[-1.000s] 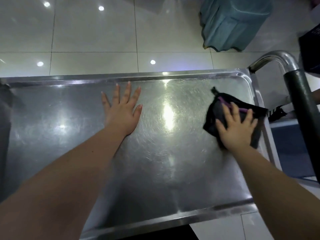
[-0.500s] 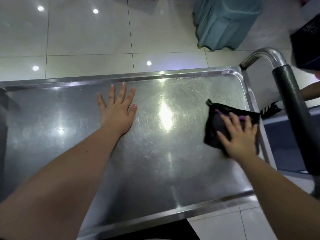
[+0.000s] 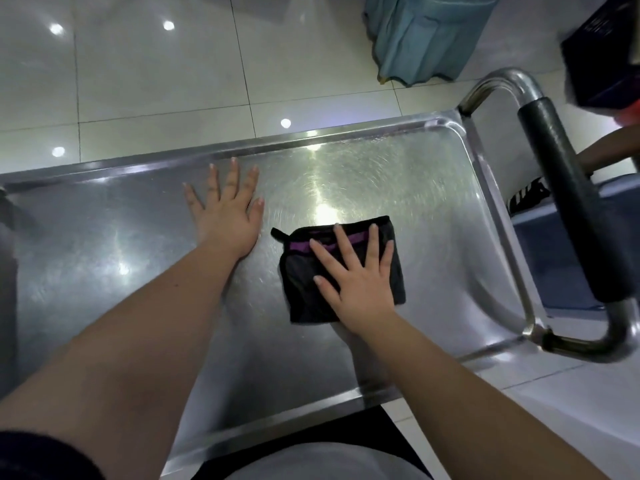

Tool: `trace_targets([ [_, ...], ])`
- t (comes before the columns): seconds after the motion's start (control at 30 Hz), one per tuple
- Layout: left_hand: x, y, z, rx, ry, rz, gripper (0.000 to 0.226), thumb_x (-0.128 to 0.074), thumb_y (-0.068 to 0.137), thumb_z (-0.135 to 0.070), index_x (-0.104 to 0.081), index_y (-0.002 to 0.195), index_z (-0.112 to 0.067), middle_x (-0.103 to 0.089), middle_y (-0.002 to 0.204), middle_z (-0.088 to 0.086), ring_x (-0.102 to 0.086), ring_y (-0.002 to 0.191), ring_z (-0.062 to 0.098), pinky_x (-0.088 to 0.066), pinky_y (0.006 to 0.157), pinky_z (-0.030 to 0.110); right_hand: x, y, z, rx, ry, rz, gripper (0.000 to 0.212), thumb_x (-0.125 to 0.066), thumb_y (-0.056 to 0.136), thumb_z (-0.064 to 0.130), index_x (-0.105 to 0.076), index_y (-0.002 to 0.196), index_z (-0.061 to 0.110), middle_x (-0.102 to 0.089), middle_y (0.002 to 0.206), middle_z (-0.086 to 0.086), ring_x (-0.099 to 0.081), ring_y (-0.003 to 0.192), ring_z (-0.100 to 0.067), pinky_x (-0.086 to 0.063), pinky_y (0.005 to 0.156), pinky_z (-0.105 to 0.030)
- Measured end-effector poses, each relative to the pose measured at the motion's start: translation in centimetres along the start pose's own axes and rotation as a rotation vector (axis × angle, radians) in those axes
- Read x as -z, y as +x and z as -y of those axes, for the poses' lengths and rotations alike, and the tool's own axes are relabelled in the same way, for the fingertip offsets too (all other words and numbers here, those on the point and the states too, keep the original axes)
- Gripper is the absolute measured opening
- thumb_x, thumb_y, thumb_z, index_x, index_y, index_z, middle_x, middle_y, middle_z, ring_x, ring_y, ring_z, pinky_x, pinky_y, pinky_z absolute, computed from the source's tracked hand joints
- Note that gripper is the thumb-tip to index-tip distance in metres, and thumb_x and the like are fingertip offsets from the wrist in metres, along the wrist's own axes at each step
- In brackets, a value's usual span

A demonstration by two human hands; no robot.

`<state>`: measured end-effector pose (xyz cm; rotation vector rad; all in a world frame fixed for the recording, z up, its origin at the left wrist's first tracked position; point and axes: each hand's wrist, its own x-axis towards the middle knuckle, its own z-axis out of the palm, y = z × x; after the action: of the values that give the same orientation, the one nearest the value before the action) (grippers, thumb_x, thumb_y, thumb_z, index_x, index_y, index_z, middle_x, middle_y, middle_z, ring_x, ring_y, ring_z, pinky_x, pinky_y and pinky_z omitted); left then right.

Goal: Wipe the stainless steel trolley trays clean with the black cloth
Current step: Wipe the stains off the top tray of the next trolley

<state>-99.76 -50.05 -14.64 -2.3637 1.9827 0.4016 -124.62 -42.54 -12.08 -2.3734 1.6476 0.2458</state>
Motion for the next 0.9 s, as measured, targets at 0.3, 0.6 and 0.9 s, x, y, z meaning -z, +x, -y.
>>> trace_targets([
  [0.3, -0.2, 0.1, 0.1, 0.002, -0.013, -0.022, 0.058, -0.007, 0.098, -0.057, 0.004, 0.154, -0.044, 0.007, 0.164, -0.009, 0.012, 0.15, 0.025, 0.012, 0.113, 0.064, 0.5, 4.3, 2.6, 0.007, -0.011, 0.023, 0.069, -0.002, 0.084, 0.081, 0.017, 0.145, 0.056, 0.015, 0.163, 0.005, 0.028, 0.141, -0.047, 0.023, 0.101, -0.073],
  [0.6, 0.1, 0.3, 0.4, 0.003, -0.023, -0.008, 0.059, -0.009, 0.098, -0.059, 0.002, 0.154, -0.044, 0.007, 0.164, -0.009, 0.011, 0.15, 0.023, 0.013, 0.114, 0.061, 0.8, 4.9, -5.1, -0.073, -0.015, 0.008, 0.068, -0.008, 0.082, 0.083, 0.009, 0.145, 0.061, 0.002, 0.164, 0.013, 0.01, 0.147, -0.044, 0.017, 0.11, -0.066],
  [0.9, 1.4, -1.7, -2.6, -0.018, -0.016, -0.025, 0.055, -0.018, 0.104, -0.045, -0.006, 0.157, -0.034, 0.005, 0.165, 0.002, 0.011, 0.15, 0.031, 0.008, 0.116, 0.061, 2.9, 3.9, -13.6, -0.313, 0.037, 0.046, 0.073, 0.001, 0.079, 0.085, 0.017, 0.145, 0.058, 0.018, 0.162, 0.01, 0.021, 0.145, -0.043, 0.02, 0.109, -0.067],
])
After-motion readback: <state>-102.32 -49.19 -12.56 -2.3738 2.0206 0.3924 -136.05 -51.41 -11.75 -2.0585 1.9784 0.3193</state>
